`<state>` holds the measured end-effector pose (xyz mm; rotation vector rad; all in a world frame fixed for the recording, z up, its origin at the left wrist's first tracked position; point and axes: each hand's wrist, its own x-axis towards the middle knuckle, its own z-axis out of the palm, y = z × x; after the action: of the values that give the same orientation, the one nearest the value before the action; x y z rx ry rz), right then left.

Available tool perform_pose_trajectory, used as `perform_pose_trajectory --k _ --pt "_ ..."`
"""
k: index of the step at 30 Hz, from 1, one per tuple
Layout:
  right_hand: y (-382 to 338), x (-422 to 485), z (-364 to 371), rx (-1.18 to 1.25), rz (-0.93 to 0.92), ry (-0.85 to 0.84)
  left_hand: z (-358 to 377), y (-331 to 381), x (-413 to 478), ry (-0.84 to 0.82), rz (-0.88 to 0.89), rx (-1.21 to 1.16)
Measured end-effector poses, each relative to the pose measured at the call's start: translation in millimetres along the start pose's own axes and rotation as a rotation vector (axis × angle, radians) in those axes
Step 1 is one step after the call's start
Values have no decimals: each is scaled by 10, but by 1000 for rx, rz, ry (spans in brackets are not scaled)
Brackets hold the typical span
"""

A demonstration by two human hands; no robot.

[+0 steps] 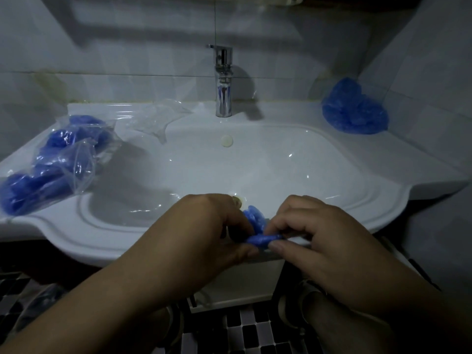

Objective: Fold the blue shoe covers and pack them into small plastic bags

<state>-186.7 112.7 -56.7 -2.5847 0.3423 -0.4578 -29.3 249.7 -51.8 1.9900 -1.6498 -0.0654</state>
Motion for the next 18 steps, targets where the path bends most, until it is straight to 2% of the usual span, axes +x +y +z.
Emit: perform_pose_trajectory --k 4,8,11,14,18 --pt "-35 28 20 67 53 20 -3 74 26 4 -174 -109" --pt "-104 119 62 23 182 33 50 97 68 -22 -293 -35" --pt "-129 176 127 -49 219 143 107 85 136 -13 -367 15" --pt "-132 190 177 -34 180 236 124 86 161 36 -410 70" --pt "-86 188 212 -58 73 187 112 84 161 99 -397 -43"
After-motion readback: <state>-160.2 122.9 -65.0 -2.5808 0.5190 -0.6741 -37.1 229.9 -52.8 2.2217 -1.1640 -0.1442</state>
